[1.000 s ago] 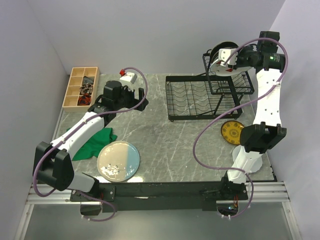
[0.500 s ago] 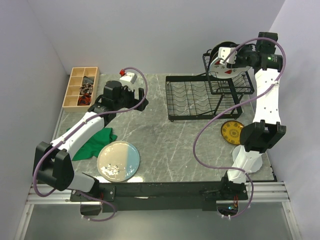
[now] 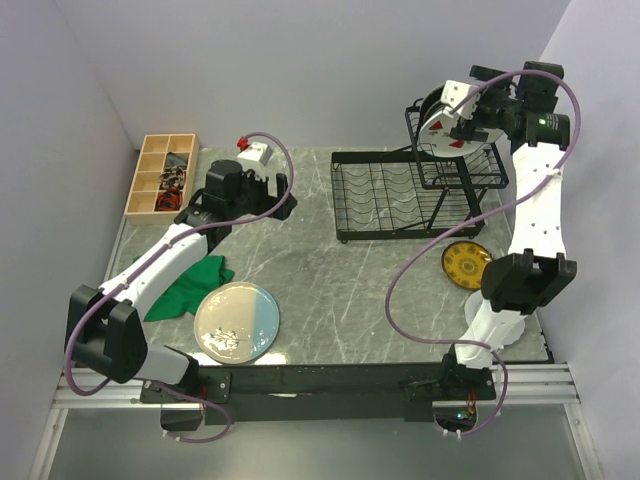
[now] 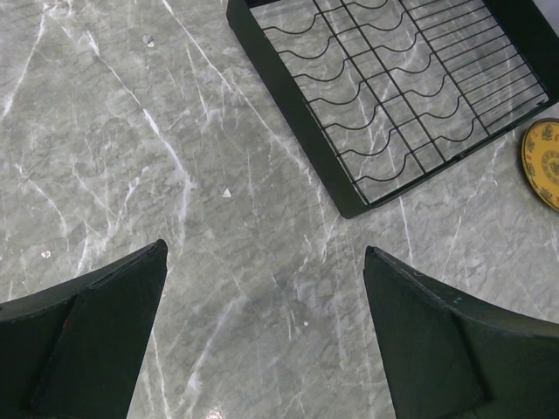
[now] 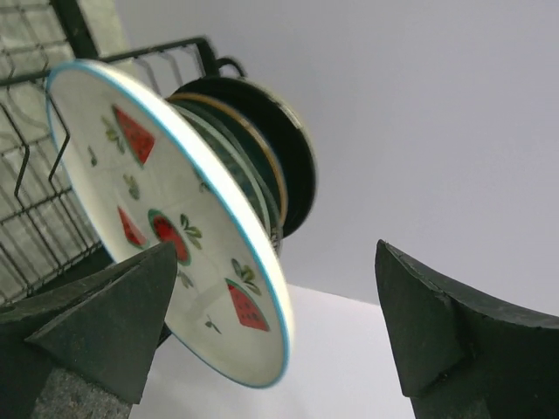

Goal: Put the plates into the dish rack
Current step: Insert the plate into the dish rack, then grab a plate with the right arm

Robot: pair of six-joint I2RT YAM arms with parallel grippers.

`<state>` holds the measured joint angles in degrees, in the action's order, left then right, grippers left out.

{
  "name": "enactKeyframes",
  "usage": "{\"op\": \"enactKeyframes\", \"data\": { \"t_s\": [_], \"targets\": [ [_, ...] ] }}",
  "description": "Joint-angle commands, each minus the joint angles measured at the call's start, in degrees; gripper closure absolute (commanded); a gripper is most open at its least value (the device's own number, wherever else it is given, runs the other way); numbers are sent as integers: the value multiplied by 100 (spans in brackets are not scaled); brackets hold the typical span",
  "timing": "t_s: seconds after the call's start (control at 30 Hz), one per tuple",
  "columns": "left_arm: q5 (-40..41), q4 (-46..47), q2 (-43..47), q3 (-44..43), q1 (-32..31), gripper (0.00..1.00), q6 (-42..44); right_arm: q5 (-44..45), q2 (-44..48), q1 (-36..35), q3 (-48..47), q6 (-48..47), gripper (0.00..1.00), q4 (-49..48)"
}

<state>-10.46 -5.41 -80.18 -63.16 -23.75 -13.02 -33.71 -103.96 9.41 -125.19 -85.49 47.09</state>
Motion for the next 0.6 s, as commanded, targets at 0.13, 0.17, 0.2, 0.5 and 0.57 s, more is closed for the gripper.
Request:
{"op": "enactKeyframes", "data": {
  "t_s": [0.13,0.17,0.2,0.5,0.57],
  "targets": [
    [114,93,389,-382,28,1,-157,-408,1132,8,784,1603,0,-1280],
    [114,84,433,-390,19,1,-175,-425,1167,8,890,1710,0,-1316],
    [114,84,442,-390,19,1,-184,-425,1194,8,908,1790,0,-1325],
    [132,145,846,-153,28,1,-395,119,729,8,654,2317,0,-1220],
    [167,146,960,-48,19,1,-447,172,527,8,505,2405,0,-1220]
  ]
}}
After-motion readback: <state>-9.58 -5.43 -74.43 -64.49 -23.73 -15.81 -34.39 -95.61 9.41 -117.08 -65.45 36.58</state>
